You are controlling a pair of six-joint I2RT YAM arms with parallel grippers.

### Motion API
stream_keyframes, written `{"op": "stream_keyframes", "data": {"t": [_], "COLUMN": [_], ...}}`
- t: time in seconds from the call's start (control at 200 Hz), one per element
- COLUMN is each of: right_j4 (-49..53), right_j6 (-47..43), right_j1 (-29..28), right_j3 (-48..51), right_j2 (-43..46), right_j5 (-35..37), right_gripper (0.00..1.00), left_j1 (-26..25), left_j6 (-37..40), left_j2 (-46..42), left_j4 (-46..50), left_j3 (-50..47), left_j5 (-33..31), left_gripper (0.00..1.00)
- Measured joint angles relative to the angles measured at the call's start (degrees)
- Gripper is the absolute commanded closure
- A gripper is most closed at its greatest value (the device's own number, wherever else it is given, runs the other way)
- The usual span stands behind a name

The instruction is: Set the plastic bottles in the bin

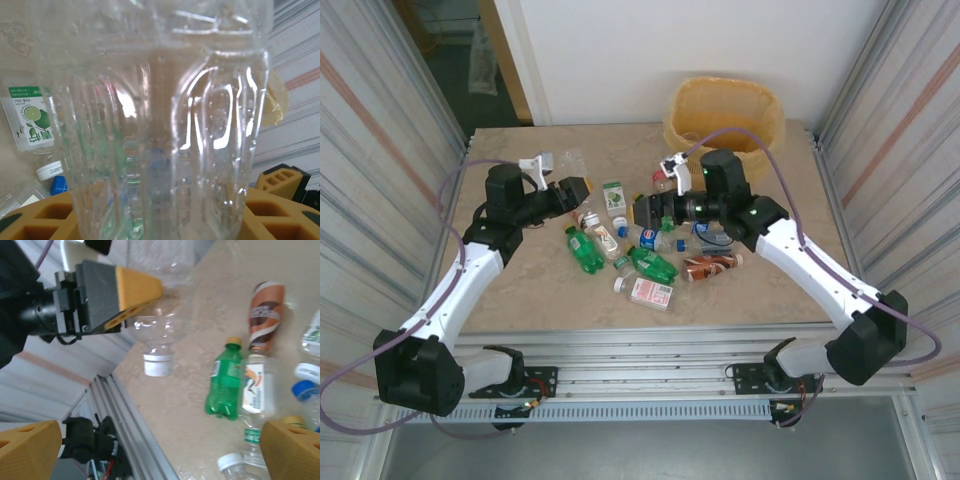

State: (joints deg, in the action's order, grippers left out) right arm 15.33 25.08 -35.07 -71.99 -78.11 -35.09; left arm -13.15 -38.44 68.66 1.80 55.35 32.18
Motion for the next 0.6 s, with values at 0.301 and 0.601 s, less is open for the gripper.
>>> {"op": "stream_keyframes", "data": {"t": [0.301, 0.601], "right_j4": [-6.5, -10.6], "right_j6": [2.0, 4.3], "right_j1": [-4.1, -6.6], "right_j3": [0.0, -2.3], "right_j2": [-6.4, -14.8], "right_j5": [-2.0, -4.5], "right_gripper": [0.15, 0.39], "left_j1": [-0.1, -1.1], "left_j6": [-2.9, -5.4], "left_j2": [-0.2, -0.5], "left_j4": [-2.6, -4.4], "left_j3": [-0.2, -0.2], "left_j5": [2.0, 3.2], "left_gripper": [0.58, 0.57]}}
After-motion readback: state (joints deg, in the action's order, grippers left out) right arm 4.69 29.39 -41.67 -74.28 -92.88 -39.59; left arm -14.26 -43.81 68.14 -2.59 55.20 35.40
